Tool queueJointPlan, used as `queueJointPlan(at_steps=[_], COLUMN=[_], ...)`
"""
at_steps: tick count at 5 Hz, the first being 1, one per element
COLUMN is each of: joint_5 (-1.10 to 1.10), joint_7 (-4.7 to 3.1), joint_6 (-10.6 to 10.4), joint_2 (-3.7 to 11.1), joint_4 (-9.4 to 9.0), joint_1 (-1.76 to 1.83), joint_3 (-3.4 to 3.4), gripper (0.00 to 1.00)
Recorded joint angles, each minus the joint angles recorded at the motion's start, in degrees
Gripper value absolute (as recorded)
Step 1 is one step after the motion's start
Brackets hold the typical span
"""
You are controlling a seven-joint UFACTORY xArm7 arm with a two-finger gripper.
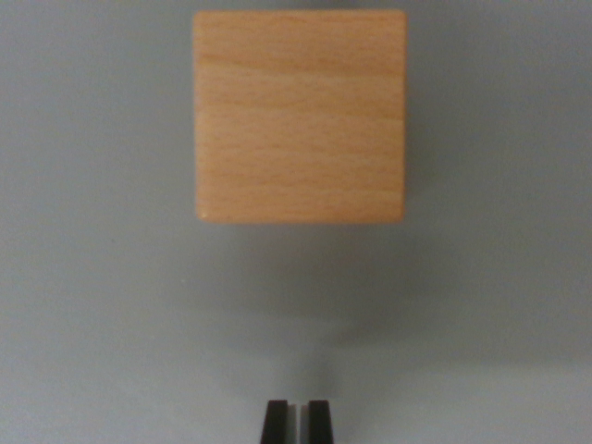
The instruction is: Push wooden cube
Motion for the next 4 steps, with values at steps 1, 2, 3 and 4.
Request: queueJointPlan(at_steps=[1, 2, 3, 4], joint_5=[0.0, 0.0, 0.0, 0.02], joint_7=[0.0, 0.01, 0.01, 0.05], joint_6=[0.0, 0.0, 0.0, 0.2], joint_2=[0.0, 0.04, 0.04, 0.37], joint_4=[0.0, 0.07, 0.07, 0.59], joint_1=[0.0, 0.0, 0.0, 0.01], joint_3=[0.0, 0.0, 0.0, 0.03], gripper=[1.0, 1.0, 1.0, 1.0])
